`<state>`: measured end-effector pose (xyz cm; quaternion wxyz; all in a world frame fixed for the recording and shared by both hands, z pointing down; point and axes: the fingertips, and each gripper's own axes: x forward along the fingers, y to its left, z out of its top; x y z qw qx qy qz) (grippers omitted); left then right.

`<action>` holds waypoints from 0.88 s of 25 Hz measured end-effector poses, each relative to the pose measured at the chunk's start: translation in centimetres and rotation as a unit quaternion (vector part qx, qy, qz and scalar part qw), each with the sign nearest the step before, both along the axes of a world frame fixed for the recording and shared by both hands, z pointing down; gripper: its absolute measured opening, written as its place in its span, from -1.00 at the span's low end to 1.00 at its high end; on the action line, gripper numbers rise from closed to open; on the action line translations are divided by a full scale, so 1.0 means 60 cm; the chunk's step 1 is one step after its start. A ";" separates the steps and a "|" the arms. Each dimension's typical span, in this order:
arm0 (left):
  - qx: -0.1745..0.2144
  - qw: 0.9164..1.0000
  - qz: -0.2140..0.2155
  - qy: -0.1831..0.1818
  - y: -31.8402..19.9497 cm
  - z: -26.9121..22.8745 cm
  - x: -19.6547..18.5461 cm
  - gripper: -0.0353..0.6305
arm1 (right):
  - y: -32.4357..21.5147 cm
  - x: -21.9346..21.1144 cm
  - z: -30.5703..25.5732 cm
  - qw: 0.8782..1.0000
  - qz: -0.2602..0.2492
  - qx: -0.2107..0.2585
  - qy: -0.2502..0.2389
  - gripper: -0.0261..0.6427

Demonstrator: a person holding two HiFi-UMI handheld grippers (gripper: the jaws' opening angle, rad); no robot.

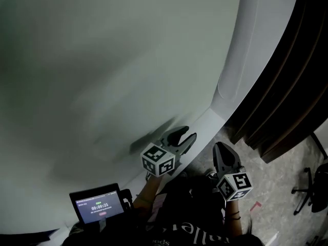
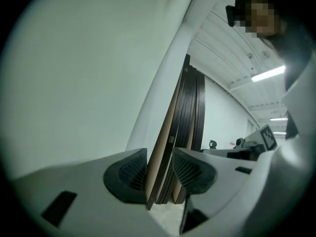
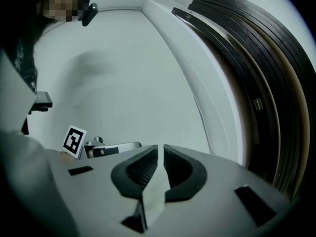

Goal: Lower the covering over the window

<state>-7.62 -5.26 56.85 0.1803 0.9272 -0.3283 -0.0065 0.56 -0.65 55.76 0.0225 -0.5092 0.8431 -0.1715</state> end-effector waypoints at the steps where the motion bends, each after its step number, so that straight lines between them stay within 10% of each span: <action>1: -0.001 1.000 -0.001 0.004 0.006 -0.006 -0.001 -0.41 | 0.004 -0.002 -0.005 1.000 -0.004 -0.005 -0.004 -0.86; 22: 0.008 0.999 -0.050 0.009 0.428 -0.167 0.175 -0.42 | 0.385 0.133 -0.130 0.996 -0.081 -0.023 0.018 -0.86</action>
